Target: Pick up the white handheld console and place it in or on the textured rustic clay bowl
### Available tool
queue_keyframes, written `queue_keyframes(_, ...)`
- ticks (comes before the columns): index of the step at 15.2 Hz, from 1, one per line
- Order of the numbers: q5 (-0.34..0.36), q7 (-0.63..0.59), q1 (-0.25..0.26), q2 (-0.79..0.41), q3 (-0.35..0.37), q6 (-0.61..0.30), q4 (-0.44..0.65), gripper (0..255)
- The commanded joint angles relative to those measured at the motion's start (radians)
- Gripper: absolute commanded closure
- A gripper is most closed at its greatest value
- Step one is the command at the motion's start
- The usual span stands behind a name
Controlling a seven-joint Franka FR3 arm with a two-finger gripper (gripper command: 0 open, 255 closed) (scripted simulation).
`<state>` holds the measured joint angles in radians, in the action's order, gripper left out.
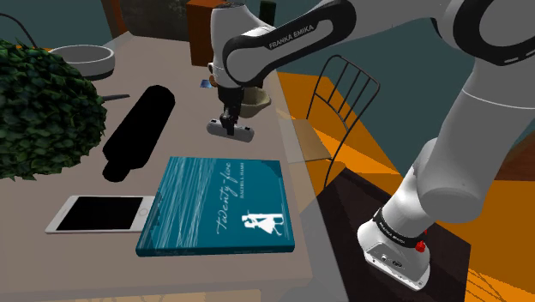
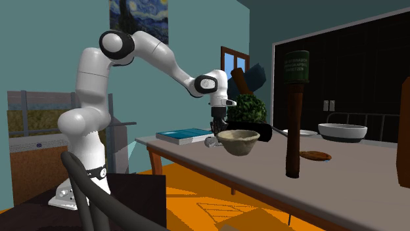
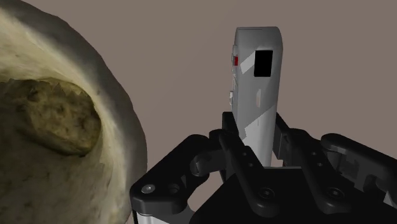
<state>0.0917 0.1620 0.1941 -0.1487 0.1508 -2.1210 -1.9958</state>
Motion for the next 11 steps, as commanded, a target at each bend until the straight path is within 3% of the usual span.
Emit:
queue_keyframes(1, -0.002, 0.002, -0.001, 0.005, 0.000, 0.011, 0.001, 255)
queue_keyframes(11, -0.015, 0.016, -0.002, 0.052, 0.002, 0.136, 0.080, 255)
